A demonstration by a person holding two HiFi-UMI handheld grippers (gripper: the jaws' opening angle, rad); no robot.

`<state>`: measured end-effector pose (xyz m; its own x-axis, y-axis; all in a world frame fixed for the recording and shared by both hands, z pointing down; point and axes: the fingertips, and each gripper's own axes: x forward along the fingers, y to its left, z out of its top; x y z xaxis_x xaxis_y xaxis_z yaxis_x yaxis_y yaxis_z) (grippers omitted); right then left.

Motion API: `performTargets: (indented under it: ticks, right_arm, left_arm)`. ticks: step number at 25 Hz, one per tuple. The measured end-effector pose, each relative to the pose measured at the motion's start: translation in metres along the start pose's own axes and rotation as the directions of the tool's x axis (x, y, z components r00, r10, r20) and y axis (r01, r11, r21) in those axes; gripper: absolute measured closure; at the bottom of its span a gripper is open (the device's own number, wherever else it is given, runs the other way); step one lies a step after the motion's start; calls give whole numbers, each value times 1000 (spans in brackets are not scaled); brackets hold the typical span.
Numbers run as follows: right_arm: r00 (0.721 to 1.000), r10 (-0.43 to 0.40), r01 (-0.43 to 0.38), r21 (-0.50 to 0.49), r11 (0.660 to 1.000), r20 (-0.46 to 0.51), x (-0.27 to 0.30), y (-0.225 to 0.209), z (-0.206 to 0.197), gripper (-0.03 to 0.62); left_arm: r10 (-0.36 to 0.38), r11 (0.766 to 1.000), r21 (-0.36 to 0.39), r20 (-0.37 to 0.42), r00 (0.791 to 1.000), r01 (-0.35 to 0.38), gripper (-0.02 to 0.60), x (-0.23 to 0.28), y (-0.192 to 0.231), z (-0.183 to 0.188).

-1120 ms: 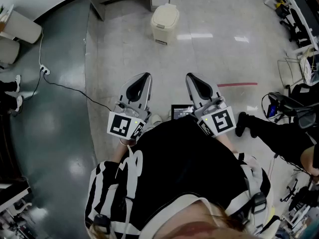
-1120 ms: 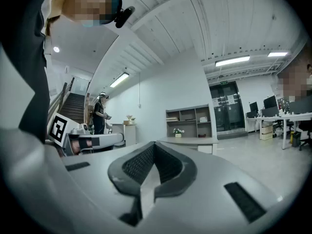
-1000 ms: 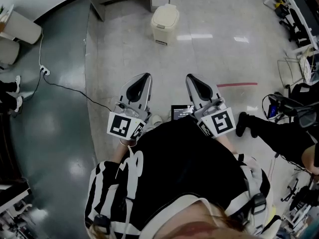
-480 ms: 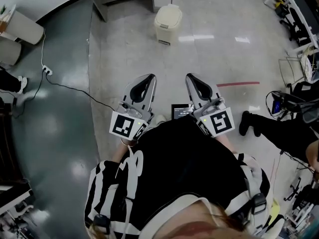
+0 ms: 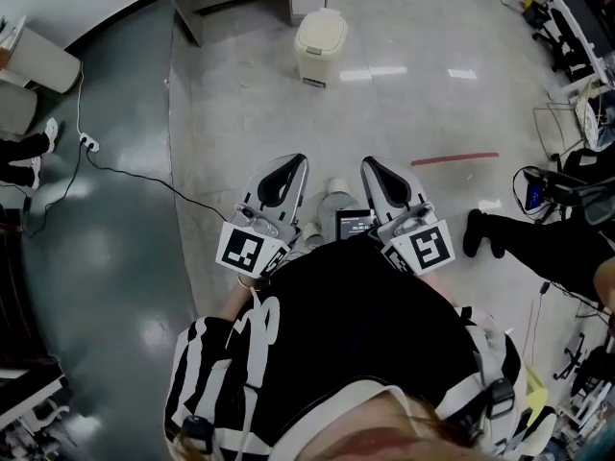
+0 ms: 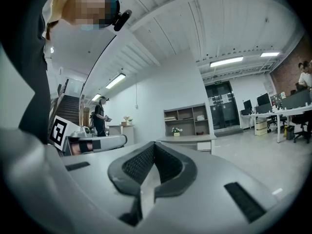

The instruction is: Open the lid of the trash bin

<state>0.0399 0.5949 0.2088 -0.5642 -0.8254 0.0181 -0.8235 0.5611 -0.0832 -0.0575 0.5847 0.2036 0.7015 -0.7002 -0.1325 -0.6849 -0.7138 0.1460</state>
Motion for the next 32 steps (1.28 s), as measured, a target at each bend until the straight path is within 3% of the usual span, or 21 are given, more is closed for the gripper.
performTargets:
  ticks: [7, 22, 32]
  right_arm:
    - [999, -7, 7, -17, 1000, 33, -1, -8, 10, 589]
    - [999, 6, -5, -16, 1000, 45, 44, -65, 16, 589]
    - [999, 26, -26, -9, 1000, 40, 110, -108, 22, 589]
  left_arm:
    - [-15, 1000, 25, 34, 999, 14, 577, 7, -4, 8]
    - [-19, 998, 63, 10, 1000, 18, 577, 72, 28, 3]
    - [12, 998, 62, 8, 1000, -13, 577, 124, 85, 3]
